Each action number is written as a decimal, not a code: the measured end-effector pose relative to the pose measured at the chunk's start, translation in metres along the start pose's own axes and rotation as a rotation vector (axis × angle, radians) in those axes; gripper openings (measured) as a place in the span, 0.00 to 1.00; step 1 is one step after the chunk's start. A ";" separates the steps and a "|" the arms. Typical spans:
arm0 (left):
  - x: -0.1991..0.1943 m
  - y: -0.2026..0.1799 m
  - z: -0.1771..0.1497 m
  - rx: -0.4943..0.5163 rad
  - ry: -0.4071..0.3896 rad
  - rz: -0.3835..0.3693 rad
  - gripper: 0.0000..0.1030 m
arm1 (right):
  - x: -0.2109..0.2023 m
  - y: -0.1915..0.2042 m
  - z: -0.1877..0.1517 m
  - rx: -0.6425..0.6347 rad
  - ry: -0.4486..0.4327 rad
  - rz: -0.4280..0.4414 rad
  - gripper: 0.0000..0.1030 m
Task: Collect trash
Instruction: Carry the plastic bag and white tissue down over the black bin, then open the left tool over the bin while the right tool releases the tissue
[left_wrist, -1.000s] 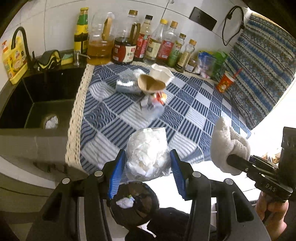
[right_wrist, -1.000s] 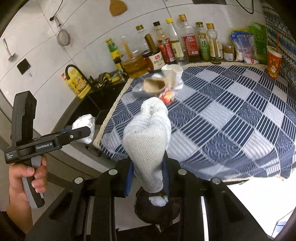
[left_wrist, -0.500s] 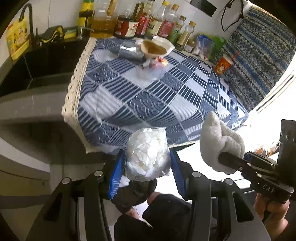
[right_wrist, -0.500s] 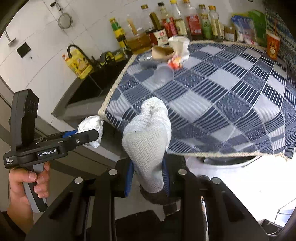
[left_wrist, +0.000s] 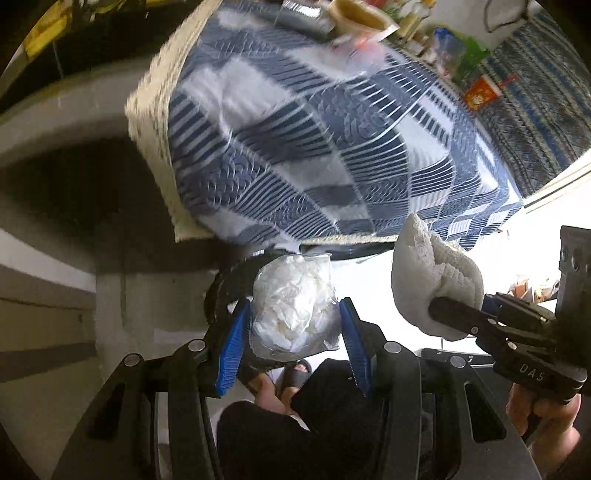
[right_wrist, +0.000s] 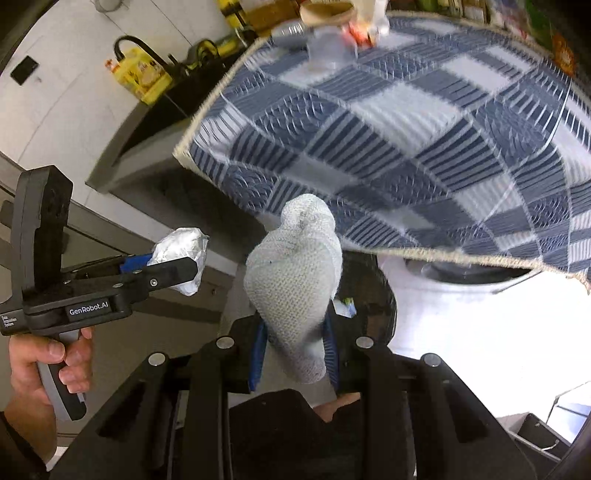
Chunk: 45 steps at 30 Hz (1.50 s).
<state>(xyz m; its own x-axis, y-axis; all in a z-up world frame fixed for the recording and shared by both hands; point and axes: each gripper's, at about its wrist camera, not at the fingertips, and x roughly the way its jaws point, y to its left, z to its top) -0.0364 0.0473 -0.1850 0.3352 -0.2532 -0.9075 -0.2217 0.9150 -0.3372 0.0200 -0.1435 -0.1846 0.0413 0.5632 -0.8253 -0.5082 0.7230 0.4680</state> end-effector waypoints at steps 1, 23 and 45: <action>0.006 0.003 -0.001 -0.011 0.013 -0.001 0.46 | 0.007 -0.003 -0.002 0.009 0.016 0.001 0.28; 0.147 0.042 -0.033 -0.109 0.314 0.000 0.46 | 0.119 -0.054 -0.031 0.133 0.206 -0.038 0.29; 0.163 0.053 -0.038 -0.138 0.396 -0.008 0.70 | 0.114 -0.067 -0.016 0.183 0.203 -0.043 0.55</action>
<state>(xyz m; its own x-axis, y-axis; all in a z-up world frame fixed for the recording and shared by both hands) -0.0282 0.0425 -0.3598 -0.0347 -0.3862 -0.9217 -0.3504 0.8685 -0.3507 0.0448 -0.1338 -0.3154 -0.1237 0.4523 -0.8832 -0.3447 0.8150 0.4657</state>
